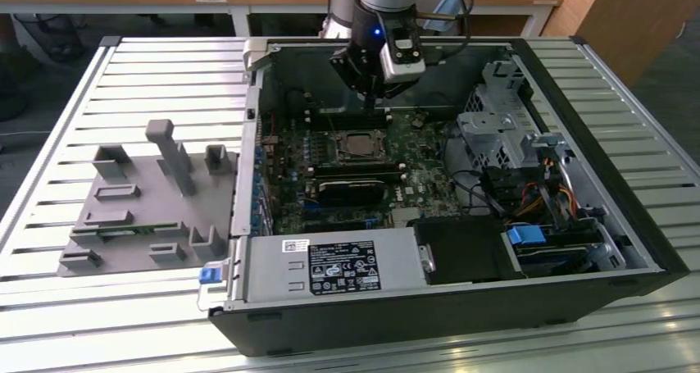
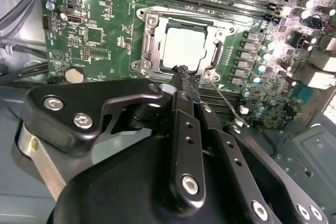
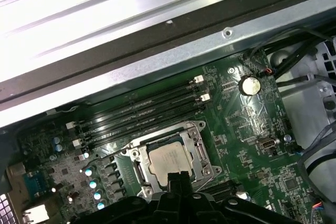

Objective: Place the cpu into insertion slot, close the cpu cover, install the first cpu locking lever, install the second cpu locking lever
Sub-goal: 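Install the first cpu locking lever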

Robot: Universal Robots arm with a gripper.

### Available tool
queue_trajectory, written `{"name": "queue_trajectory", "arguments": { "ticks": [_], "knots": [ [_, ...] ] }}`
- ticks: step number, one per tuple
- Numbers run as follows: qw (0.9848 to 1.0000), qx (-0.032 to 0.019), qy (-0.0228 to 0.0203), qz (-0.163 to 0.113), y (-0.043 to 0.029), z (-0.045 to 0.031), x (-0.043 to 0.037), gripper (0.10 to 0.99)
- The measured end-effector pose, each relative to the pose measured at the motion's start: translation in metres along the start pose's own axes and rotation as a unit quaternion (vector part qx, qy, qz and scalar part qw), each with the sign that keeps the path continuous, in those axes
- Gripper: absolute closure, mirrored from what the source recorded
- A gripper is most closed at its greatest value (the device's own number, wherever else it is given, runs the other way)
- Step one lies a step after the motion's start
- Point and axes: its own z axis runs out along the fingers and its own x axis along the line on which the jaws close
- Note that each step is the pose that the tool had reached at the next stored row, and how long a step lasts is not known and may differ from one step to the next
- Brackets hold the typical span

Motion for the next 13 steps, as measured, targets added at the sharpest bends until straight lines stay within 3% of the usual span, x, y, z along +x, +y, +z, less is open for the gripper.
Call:
{"name": "queue_trajectory", "arguments": {
  "ticks": [13],
  "knots": [
    [0.9995, 0.0005, 0.0, -0.03, 0.0001, 0.0, -0.0002, 0.98]
  ]
}}
